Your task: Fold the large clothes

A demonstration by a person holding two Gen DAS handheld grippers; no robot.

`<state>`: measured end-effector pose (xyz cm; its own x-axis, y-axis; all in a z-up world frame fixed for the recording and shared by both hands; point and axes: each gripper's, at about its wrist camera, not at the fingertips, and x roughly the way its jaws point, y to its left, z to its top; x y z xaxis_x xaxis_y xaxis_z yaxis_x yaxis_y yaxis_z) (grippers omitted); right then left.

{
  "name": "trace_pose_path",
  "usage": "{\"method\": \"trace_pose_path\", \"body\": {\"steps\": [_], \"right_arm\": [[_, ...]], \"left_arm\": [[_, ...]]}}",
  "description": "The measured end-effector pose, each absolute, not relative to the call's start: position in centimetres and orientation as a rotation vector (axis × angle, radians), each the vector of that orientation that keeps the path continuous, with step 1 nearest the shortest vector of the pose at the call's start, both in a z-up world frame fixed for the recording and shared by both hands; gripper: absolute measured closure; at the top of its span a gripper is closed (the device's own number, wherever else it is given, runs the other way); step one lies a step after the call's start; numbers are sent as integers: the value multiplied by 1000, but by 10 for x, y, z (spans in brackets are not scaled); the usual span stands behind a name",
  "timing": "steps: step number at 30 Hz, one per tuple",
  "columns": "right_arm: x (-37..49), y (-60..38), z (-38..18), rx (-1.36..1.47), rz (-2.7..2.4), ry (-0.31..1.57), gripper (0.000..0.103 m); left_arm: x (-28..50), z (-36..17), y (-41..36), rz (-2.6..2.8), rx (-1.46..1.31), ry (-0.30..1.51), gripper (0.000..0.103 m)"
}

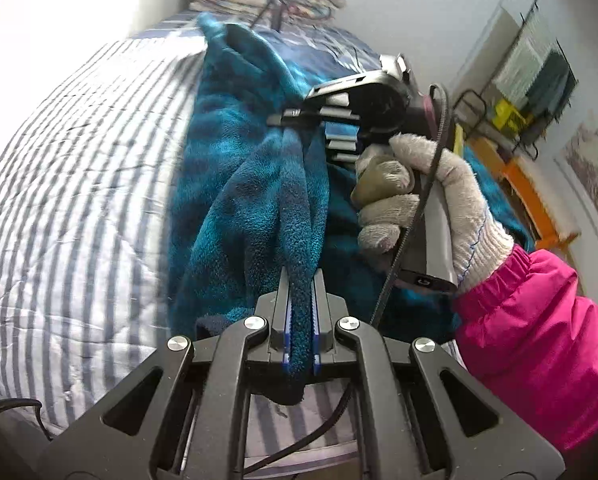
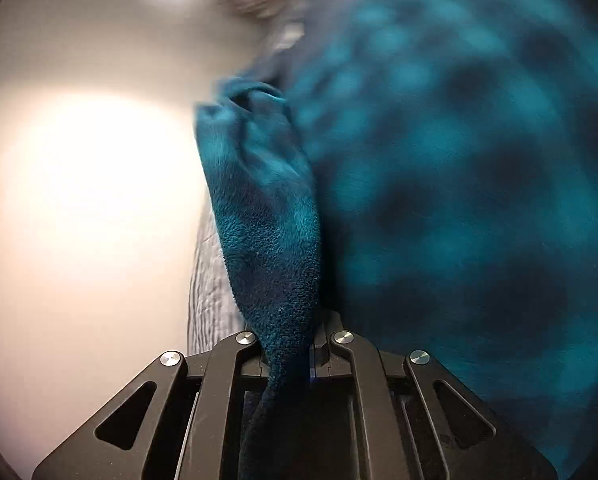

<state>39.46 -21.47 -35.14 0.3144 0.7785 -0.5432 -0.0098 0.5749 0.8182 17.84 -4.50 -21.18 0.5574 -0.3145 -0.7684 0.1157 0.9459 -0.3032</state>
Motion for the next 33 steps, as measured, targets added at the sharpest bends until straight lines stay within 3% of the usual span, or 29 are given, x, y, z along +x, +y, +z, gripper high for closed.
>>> {"method": "trace_pose_path", "body": {"steps": [4, 12, 14, 20, 24, 33], "right_arm": [[389, -229, -361, 881, 593, 1141, 96], [388, -211, -335, 704, 590, 1160, 96], [388, -202, -331, 624, 557, 1184, 91], [346, -209, -279, 361, 537, 1144, 81], [313, -214, -237, 229, 602, 1071, 81], [338, -183, -195, 86, 642, 925, 81]], "left_arm": [[181, -216, -53, -259, -182, 950, 99], [170, -213, -53, -302, -217, 942, 98], [164, -212, -49, -355, -250, 959, 98], [129, -183, -26, -474, -335, 956, 98], [113, -165, 10, -385, -325, 891, 98], [164, -190, 20, -303, -290, 903, 98]]}}
